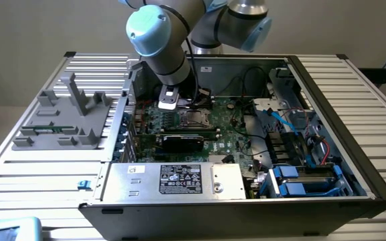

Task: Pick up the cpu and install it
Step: 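Install the first cpu locking lever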

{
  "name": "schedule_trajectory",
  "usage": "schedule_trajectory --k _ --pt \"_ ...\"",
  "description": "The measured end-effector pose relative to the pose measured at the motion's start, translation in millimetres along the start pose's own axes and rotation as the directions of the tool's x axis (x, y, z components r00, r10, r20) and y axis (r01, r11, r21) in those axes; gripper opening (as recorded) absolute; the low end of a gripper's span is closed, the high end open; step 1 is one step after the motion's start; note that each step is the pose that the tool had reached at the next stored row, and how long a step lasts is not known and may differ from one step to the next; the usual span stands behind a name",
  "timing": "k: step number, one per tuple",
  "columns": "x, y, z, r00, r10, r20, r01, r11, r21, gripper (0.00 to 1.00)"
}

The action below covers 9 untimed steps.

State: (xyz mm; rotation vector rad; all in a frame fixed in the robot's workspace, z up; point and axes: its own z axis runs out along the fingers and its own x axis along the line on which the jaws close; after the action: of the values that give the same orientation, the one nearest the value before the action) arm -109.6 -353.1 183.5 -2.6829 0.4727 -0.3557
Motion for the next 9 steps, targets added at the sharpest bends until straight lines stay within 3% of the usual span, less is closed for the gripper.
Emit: schedule_trajectory --k 9 --pt "3.7 -1.2 1.3 1.0000 0.000 -0.0003 0.000 1.0000 -0.0004 0.11"
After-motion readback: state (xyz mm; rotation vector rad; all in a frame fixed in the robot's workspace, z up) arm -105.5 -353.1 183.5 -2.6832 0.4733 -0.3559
